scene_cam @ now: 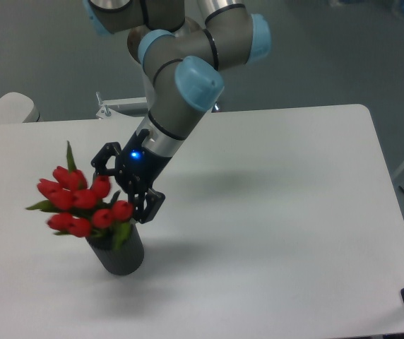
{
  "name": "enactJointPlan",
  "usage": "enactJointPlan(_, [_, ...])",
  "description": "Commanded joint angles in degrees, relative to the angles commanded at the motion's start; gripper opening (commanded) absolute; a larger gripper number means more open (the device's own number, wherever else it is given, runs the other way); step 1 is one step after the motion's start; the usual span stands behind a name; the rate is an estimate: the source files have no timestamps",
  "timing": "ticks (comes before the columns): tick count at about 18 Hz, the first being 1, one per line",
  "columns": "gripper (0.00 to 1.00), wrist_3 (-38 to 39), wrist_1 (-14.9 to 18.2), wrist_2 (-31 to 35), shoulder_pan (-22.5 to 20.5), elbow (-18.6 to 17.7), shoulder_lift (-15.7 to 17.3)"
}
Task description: Insert the flowers into the vase
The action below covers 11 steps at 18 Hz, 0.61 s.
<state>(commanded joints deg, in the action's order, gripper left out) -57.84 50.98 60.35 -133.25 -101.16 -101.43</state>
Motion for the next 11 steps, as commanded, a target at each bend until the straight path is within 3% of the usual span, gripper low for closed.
enactJointPlan(2, [1.0, 1.9, 0.1, 4.1, 1.9, 1.1, 0.0])
enactJointPlan(7, [1.0, 1.9, 0.3, 7.2, 2.0, 3.5, -0.3])
enactJointPlan(11, [1.0, -3.8, 0.6, 13.8, 0.7, 3.6, -0.2])
